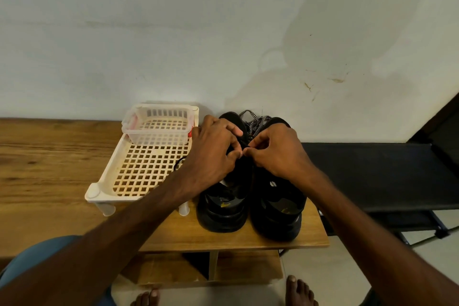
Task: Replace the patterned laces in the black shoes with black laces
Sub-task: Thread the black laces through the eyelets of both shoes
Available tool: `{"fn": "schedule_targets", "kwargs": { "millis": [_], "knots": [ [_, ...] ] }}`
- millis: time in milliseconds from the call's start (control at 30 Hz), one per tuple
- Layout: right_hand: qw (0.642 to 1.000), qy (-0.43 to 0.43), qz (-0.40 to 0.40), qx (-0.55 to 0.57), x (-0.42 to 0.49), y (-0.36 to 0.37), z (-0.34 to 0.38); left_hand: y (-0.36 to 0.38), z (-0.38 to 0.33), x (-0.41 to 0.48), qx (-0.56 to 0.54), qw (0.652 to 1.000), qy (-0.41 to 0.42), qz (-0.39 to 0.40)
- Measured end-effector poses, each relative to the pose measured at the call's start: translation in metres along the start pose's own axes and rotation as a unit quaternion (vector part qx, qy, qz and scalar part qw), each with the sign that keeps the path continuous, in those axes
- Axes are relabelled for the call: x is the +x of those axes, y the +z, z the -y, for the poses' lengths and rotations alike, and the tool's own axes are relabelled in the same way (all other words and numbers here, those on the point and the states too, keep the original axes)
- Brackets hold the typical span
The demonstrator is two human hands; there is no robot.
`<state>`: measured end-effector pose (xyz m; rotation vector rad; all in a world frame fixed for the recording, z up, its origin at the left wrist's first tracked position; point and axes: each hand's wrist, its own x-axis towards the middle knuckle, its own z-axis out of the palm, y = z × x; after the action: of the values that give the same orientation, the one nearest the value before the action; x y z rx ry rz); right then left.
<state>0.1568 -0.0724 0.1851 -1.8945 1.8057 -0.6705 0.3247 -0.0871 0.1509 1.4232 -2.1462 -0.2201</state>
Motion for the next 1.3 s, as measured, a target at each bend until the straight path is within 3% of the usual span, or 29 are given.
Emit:
{"fn": "schedule_targets", "kwargs": {
  "millis": [233,533,833,1067,1300],
  "knots": [
    [0.999,-0.010,-0.003,-0.042,0.002,0.003,0.001,0.005,-0.001,0.000,0.007,1.000,-0.005,-0.021],
    [0.999,-0.008,0.041,0.030,0.003,0.001,-0.004,0.001,0.000,0.002,-0.060,0.996,-0.056,-0.026],
    [0.999,0.002,0.012,0.052,0.000,-0.005,-0.003,0.000,-0.002,0.001,-0.049,0.996,-0.069,-0.037],
    [0.983,0.046,0.106,0.145,0.004,-0.014,-0.007,0.003,0.002,0.002,-0.078,0.995,-0.047,-0.034],
    [0.991,0.020,0.085,0.101,0.007,-0.009,-0.009,0.004,0.006,0.004,-0.118,0.992,-0.031,-0.041]
  ]
}}
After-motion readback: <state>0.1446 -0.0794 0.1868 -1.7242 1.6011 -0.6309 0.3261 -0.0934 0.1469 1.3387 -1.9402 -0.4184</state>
